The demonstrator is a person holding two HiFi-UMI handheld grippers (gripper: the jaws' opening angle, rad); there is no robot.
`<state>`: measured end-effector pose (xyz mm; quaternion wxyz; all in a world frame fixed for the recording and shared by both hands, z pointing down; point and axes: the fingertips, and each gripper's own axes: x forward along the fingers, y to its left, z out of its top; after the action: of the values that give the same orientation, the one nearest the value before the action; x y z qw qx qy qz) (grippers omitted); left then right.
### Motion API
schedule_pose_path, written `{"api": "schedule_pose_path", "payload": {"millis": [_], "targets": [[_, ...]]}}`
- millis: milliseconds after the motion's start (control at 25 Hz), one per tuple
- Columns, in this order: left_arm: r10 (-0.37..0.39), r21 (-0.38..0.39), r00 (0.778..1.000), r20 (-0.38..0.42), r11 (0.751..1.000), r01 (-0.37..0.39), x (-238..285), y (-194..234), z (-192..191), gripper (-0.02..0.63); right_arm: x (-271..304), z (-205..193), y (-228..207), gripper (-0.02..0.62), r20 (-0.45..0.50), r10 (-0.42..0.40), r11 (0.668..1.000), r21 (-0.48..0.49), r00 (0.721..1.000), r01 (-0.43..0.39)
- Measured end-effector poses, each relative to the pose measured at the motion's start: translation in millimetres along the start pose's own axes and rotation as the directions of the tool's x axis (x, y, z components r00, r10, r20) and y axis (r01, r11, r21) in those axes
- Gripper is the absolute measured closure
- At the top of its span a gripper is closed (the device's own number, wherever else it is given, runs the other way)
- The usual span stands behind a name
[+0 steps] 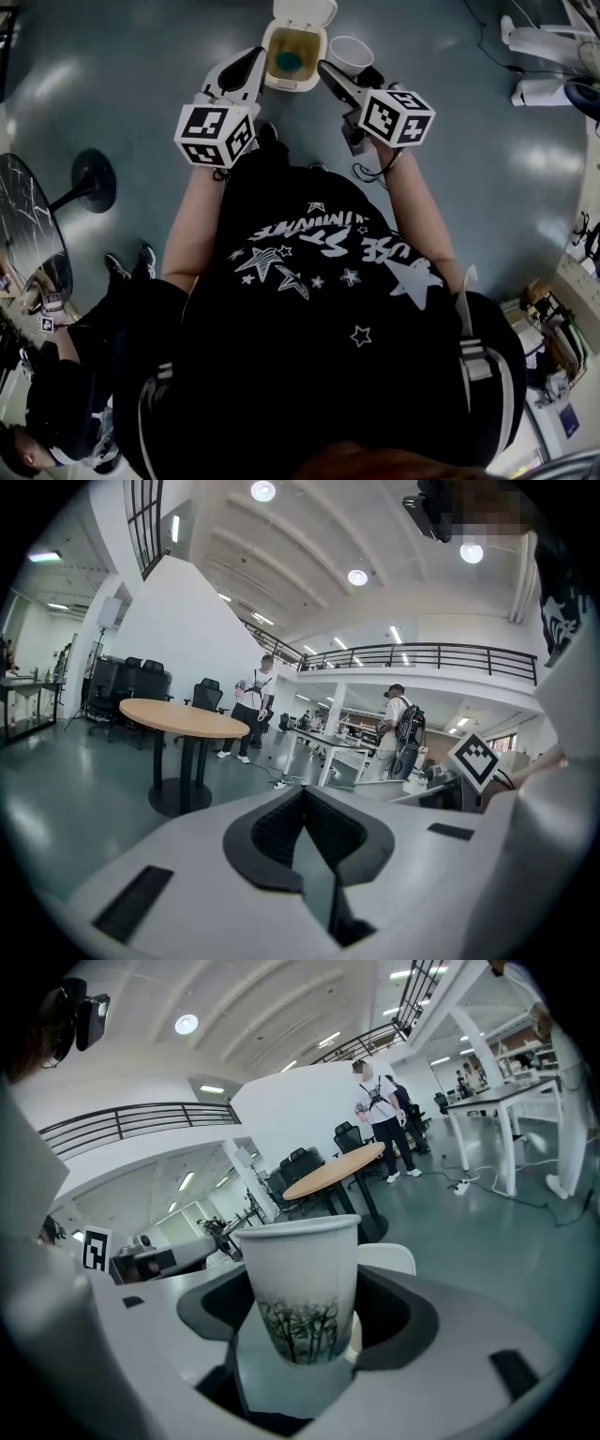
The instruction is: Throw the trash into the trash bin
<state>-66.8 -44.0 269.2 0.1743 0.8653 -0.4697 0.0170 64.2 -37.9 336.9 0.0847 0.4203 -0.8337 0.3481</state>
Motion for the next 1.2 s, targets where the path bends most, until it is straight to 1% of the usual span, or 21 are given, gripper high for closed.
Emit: {"api": "schedule_pose_path", "payload": {"millis": [200,400,600,720,840,1000,1200], "targets": [[-0.055,-0.028,0.998,-0.041,0.998,0.054,20,20,-8,0.595,21,2,-11,0.273,0.006,-0.057,0.997,0.047,0.998,0.057],[-0.115,-0.071,0.991,-0.067,0.991,0.110,40,34,-21,0.595,35,-6,-22,0.273,-0.014,-0.125,0.990,0.070,0.992,0.126],[-0.138,-0.095,0.985,-0.099,0.987,0.129,59,46,-36,0.595,50,-4,-41,0.273,0.020,-0.202,0.974,0.105,0.979,0.199],[-0.127,-0.104,0.985,-0.120,0.988,0.115,67,53,-48,0.595,60,-8,-48,0.273,0.029,-0.216,0.968,0.137,0.976,0.210],[-0.098,-0.110,0.985,-0.143,0.991,0.083,74,59,-61,0.595,71,-16,-57,0.273,0.010,-0.210,0.967,0.146,0.978,0.207],[-0.055,-0.119,0.988,-0.143,0.992,0.038,84,66,-74,0.595,86,-22,-75,0.273,-0.007,-0.193,0.973,0.129,0.981,0.192],[0.000,-0.124,0.986,-0.165,0.992,-0.020,93,68,-100,0.595,95,-34,-96,0.273,-0.048,-0.164,0.981,0.096,0.985,0.168]]}}
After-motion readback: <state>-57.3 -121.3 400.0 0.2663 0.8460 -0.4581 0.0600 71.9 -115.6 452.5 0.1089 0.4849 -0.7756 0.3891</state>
